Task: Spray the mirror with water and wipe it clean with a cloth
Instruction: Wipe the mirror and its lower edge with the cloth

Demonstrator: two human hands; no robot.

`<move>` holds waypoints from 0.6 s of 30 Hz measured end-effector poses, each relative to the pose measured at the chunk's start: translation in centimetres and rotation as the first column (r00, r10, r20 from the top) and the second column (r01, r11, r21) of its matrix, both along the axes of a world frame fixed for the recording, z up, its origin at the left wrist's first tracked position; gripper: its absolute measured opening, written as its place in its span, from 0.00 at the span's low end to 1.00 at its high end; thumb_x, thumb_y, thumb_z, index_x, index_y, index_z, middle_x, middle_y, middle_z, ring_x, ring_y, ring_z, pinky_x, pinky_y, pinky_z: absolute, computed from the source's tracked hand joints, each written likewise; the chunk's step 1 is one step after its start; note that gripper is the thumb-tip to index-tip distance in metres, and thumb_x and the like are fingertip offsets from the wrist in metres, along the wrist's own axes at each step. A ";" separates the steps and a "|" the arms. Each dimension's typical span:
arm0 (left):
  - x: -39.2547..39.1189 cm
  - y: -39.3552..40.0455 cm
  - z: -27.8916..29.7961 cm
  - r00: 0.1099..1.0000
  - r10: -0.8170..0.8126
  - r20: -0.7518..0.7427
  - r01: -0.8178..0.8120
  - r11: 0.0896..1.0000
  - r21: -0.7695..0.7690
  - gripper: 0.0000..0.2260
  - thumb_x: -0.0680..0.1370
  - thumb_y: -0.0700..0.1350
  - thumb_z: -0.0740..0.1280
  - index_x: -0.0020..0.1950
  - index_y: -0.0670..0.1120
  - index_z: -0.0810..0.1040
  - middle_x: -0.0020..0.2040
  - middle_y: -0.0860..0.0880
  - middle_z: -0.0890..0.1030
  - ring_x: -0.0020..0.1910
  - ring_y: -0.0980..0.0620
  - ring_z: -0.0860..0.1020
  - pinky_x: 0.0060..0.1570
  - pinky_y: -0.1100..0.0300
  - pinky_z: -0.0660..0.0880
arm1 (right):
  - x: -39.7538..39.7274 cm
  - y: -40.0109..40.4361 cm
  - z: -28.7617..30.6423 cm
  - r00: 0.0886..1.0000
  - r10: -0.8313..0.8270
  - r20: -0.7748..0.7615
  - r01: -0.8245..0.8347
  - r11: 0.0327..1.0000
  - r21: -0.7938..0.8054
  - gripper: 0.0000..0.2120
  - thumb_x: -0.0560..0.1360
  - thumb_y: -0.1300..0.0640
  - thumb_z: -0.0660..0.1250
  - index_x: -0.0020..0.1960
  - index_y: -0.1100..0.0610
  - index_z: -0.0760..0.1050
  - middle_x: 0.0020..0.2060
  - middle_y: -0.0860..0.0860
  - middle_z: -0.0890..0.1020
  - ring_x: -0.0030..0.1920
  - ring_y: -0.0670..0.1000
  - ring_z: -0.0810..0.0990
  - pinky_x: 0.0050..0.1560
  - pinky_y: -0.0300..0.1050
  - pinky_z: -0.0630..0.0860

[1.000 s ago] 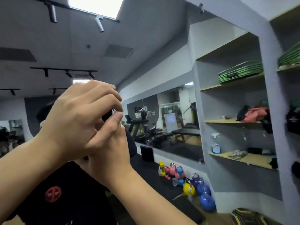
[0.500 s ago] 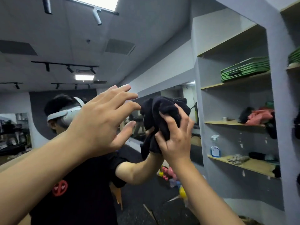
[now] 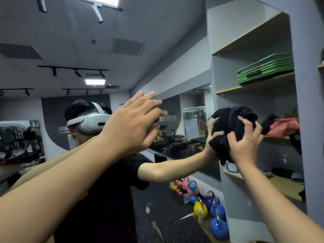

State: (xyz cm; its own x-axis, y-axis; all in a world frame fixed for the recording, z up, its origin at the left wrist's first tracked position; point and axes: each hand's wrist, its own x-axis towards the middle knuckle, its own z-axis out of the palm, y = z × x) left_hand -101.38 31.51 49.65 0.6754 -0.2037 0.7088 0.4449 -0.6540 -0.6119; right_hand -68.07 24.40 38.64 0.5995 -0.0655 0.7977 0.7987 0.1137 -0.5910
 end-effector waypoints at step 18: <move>-0.4 0.0 0.0 0.995 -0.099 0.004 0.099 0.993 -0.060 0.15 0.81 0.48 0.59 0.55 0.44 0.83 0.68 0.46 0.80 0.77 0.43 0.69 0.79 0.46 0.60 | -28.1 3.5 -7.8 0.888 0.100 0.448 -0.114 0.993 0.004 0.24 0.70 0.49 0.67 0.66 0.43 0.71 0.70 0.53 0.67 0.60 0.62 0.67 0.66 0.59 0.64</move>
